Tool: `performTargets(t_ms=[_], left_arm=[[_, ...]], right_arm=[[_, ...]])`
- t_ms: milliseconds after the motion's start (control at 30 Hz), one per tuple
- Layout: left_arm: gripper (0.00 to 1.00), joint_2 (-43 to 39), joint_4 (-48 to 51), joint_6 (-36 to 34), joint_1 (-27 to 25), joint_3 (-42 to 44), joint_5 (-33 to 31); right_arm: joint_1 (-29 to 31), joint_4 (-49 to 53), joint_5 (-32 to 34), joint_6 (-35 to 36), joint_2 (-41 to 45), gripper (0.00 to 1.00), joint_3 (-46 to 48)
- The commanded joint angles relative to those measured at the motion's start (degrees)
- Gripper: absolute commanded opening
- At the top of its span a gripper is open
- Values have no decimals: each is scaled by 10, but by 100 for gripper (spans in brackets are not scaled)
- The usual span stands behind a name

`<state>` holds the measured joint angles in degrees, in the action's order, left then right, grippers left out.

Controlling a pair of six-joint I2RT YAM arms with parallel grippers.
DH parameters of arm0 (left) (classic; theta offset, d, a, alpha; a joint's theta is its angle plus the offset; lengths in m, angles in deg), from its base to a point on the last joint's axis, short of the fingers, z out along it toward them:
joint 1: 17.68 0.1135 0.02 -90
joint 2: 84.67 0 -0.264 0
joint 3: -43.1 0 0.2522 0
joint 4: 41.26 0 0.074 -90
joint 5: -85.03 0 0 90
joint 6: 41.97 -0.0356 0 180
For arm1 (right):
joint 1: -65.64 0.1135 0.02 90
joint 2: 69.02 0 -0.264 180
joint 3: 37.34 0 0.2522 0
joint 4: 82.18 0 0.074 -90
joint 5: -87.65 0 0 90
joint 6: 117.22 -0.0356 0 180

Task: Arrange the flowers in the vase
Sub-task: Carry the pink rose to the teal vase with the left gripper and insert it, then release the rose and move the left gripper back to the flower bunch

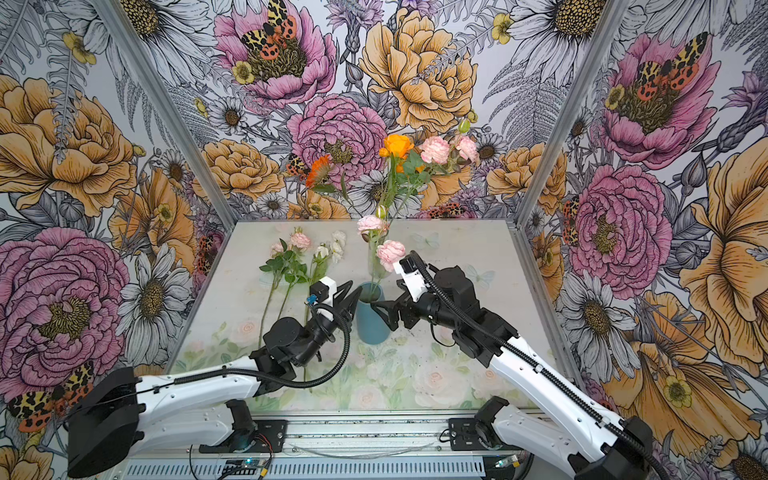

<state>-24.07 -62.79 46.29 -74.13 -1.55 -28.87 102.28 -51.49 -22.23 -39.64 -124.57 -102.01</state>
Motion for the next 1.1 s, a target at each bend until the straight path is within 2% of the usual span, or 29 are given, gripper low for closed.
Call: performTargets(t_ms=[0,100,167,267,367,433,567,800,1067], left_arm=[[39,-75,243,42,36,-62,-70],[45,-118,436,163,128,-110,-68],[46,-124,565,252,220,-136,-25],[45,-98,675,324,349,-152,69],[48,-42,689,342,434,-143,176],[48,4,684,348,457,-141,192],[48,103,682,356,479,-160,127],[44,286,696,329,547,-251,172],[44,348,699,290,557,-292,139]], right_arm=[[-2,-16,-11,1,18,100,4],[-2,-15,-13,-4,37,99,11],[-1,-12,-23,-7,40,99,13],[5,-12,-35,-8,26,100,17],[24,-11,-31,-1,3,99,21],[40,-12,-22,1,-10,98,22],[79,-12,-19,-2,-34,98,17],[111,-13,-15,-9,-31,99,27],[111,-14,-18,-3,-7,99,38]])
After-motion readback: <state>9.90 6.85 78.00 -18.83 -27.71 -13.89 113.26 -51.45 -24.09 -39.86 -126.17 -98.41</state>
